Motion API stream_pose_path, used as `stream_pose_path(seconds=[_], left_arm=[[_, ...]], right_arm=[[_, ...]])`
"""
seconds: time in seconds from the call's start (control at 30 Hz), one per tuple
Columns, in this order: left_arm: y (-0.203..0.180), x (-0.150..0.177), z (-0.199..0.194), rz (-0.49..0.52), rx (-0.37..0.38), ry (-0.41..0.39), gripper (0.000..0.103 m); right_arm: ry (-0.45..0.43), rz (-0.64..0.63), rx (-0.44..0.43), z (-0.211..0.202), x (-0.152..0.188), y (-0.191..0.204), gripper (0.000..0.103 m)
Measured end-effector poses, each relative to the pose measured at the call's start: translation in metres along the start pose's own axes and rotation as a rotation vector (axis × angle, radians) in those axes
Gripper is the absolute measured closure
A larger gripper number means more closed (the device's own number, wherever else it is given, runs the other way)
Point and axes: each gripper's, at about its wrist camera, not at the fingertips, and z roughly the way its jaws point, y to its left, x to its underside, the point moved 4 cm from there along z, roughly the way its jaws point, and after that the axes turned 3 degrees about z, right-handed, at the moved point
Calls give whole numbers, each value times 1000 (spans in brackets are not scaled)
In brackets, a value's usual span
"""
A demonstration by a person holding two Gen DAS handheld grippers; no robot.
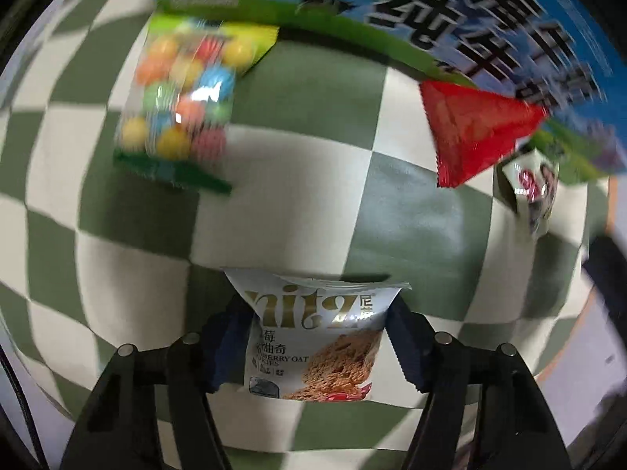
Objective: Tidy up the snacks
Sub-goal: 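Grasp the oat cookie packet with left tool while right tool grasps white face packet, then carry both packets into the box, open both tools and lift out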
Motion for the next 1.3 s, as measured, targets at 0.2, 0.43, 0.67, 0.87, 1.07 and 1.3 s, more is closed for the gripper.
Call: stream_pose_path(seconds=[0.2,0.43,0.67,0.87,1.07,1.3], left_arm=[[12,10,-1,36,-53,-14,39],[15,4,2,50,-43,15,39],[9,7,13,83,-38,26,38],[-12,17,15,104,-40,3,42],[-35,21,14,145,-37,-7,44],[-40,12,27,188,-47,24,44]], right_arm=[[64,115,-10,55,-24,2,35],[44,-35,64,66,-11,14,48],[153,-271,105,54,56,12,47],[206,-116,16,50,60,-9,40],[209,-47,-24,37,69,-25,39],[187,-89,24,40,83,-19,39]])
